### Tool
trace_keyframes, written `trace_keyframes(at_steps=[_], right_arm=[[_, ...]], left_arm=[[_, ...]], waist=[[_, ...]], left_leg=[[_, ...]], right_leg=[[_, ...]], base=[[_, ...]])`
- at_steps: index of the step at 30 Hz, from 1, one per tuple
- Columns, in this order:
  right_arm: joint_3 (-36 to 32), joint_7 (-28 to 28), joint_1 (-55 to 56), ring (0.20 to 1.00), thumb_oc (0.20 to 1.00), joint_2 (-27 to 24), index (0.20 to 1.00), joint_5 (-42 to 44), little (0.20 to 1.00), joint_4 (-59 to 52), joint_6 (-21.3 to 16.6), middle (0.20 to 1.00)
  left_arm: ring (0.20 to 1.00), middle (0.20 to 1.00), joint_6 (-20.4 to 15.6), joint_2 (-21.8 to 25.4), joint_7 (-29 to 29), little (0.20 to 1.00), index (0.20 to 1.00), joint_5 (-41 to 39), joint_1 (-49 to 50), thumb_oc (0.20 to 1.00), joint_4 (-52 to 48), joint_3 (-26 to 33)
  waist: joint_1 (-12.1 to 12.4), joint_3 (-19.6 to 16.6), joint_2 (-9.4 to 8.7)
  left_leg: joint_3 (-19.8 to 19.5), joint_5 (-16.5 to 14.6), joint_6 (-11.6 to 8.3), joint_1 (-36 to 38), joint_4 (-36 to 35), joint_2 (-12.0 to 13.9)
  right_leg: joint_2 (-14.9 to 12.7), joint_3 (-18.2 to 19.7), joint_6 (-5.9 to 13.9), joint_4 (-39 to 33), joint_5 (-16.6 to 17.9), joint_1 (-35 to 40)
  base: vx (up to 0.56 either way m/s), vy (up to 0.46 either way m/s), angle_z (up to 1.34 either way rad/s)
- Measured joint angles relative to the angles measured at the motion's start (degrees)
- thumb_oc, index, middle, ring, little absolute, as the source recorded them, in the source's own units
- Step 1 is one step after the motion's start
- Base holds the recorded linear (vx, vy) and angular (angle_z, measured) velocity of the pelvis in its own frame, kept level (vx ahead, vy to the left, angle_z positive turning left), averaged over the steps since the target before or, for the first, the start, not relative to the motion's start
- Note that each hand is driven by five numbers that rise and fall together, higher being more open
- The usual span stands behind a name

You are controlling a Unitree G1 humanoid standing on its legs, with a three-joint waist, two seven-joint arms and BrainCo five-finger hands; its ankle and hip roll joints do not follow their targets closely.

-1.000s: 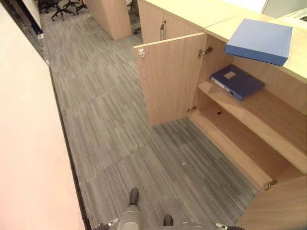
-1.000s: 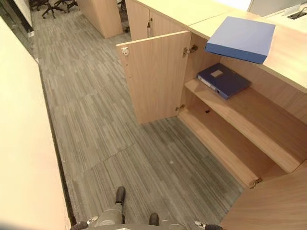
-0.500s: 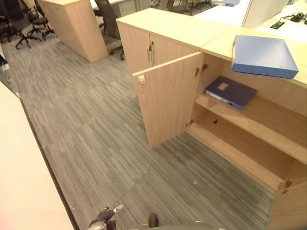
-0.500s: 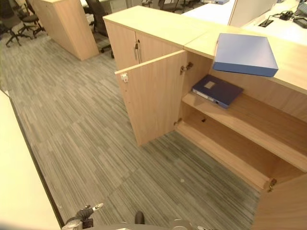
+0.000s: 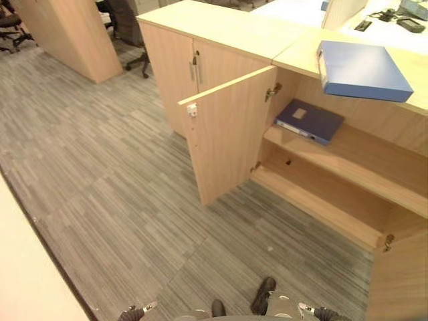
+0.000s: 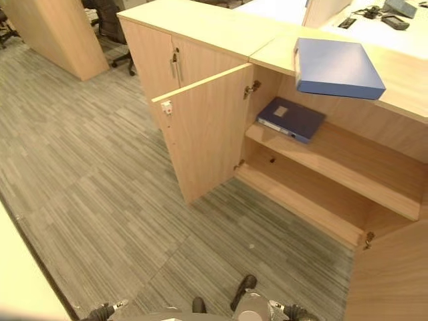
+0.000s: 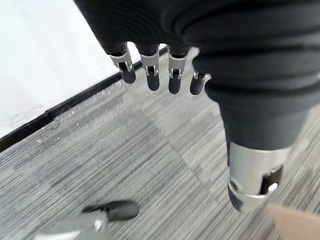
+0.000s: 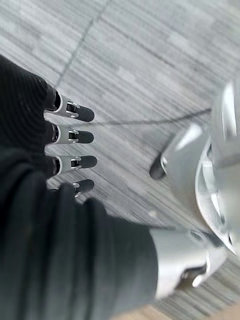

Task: Put the empty folder in the office cabinet

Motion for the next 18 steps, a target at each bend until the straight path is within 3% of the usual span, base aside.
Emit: trace_keyframes(at_steps=[1, 5, 6, 9, 11, 13, 15, 16, 17, 18], right_arm=[[0.10, -0.01, 0.54, 1.000, 1.000, 0.04, 1.000, 0.00, 1.000, -0.05, -0.05, 1.000], [0.21, -0.07, 1.33, 1.000, 1.000, 0.00, 1.000, 0.02, 1.000, 0.49, -0.10, 1.000], [0.24, -0.12, 0.95, 1.000, 1.000, -0.16, 1.000, 0.14, 1.000, 0.47, -0.16, 1.000], [0.28, -0.13, 0.81, 1.000, 1.000, -0.83, 1.000, 0.20, 1.000, 1.03, -0.27, 1.000], [0.45, -0.11, 0.69, 1.000, 1.000, -0.91, 1.000, 0.29, 1.000, 0.99, -0.52, 1.000], [0.38, 0.01, 0.68, 1.000, 1.000, -0.11, 1.000, 0.64, 1.000, 1.46, -0.35, 1.000], [1.99, -0.09, 1.58, 1.000, 1.000, 0.11, 1.000, 0.64, 1.000, 2.13, -0.45, 1.000], [2.04, -0.16, 1.52, 1.000, 1.000, -0.27, 1.000, 0.64, 1.000, 1.74, -0.50, 1.000], [2.03, -0.22, 1.58, 1.000, 1.000, -0.41, 1.000, 0.63, 1.000, 2.30, -0.35, 1.000], [2.26, -0.38, 1.30, 1.000, 1.000, 0.25, 1.000, 0.63, 1.000, 3.00, 0.06, 1.000]], left_arm=[[1.000, 1.000, 0.02, -0.44, -0.46, 1.000, 1.000, 1.40, 0.23, 1.000, -0.07, -0.05], [1.000, 1.000, -0.01, -1.30, -1.11, 1.000, 1.000, 1.70, 0.15, 1.000, -0.23, -0.68], [1.000, 1.000, -0.01, -1.40, -1.46, 1.000, 1.000, 1.70, -0.14, 1.000, -0.59, -1.30], [1.000, 1.000, -0.04, -2.08, -1.52, 1.000, 1.000, 1.66, -1.46, 1.000, -0.52, -1.39], [1.000, 1.000, -0.13, -2.35, -1.55, 1.000, 1.000, 1.61, -1.72, 1.000, -0.51, -1.97], [1.000, 1.000, -0.11, -2.23, -1.56, 1.000, 1.000, 1.44, -2.00, 1.000, 0.23, -2.13], [1.000, 1.000, -0.12, -2.13, -1.61, 1.000, 1.000, 1.17, -0.61, 1.000, -0.14, -2.20], [1.000, 1.000, -0.03, -2.61, -1.44, 1.000, 1.000, 0.98, 0.06, 1.000, -1.47, -2.23], [1.000, 1.000, -0.20, -2.78, -1.36, 1.000, 1.000, 0.50, -0.27, 1.000, -4.06, -2.33], [1.000, 1.000, -0.27, -2.31, -1.28, 1.000, 1.000, -0.27, -0.17, 1.000, -5.25, -2.24]], waist=[[-0.94, -0.08, 0.07], [-2.31, -1.47, 0.73], [-2.90, -1.73, 1.11], [-3.71, -2.31, 2.76], [-3.96, -2.55, 2.95], [-4.34, -1.96, 0.72], [-3.22, -3.50, -1.59], [-2.74, -3.63, -1.16], [-2.72, -3.14, -0.85], [-2.38, -2.80, -1.70]], left_leg=[[0.13, -0.04, -0.52, 1.11, 0.02, 1.31], [1.27, -1.10, -1.99, 2.79, 0.04, 3.99], [1.92, -1.28, -2.28, 2.78, 0.46, 4.82], [2.98, -2.34, -2.83, 3.87, 1.21, 6.60], [4.35, -3.24, -3.08, 3.80, 4.70, 7.67], [5.66, -4.35, -4.71, 1.41, 18.96, 9.96], [5.92, -4.38, -5.71, -6.21, 37.84, 14.36], [2.69, -1.44, -8.14, -10.64, 45.63, 15.98], [-2.77, 1.91, -8.76, -18.45, 57.24, 18.05], [-4.03, 1.55, -8.30, -21.30, 58.20, 18.16]], right_leg=[[1.58, -0.11, -0.66, -1.36, 1.06, 1.52], [5.12, 0.84, -4.41, -1.75, -1.32, 2.64], [6.28, 1.42, -6.78, -1.86, -2.11, 2.81], [8.54, 2.60, -9.23, -2.04, -3.76, 3.71], [9.72, 4.07, -9.51, -2.65, -4.76, 4.73], [12.20, 7.24, -8.90, -8.88, -5.01, 9.81], [13.90, 9.50, -9.20, -13.23, -3.86, 12.54], [15.29, 10.73, -11.21, -12.65, -4.62, 12.90], [17.16, 11.33, -14.05, -12.76, -4.42, 12.95], [17.67, 13.15, -14.05, -12.97, -4.51, 13.22]], base=[[0.29, -0.127, -0.19], [0.21, -0.110, -0.20], [0.23, -0.132, -0.23], [0.17, -0.128, -0.25], [0.27, -0.300, -0.42], [0.24, -0.329, -0.58], [0.11, -0.224, -0.86], [0.19, -0.109, -0.73], [0.22, 0.013, -0.57], [0.17, 0.053, -0.70]])
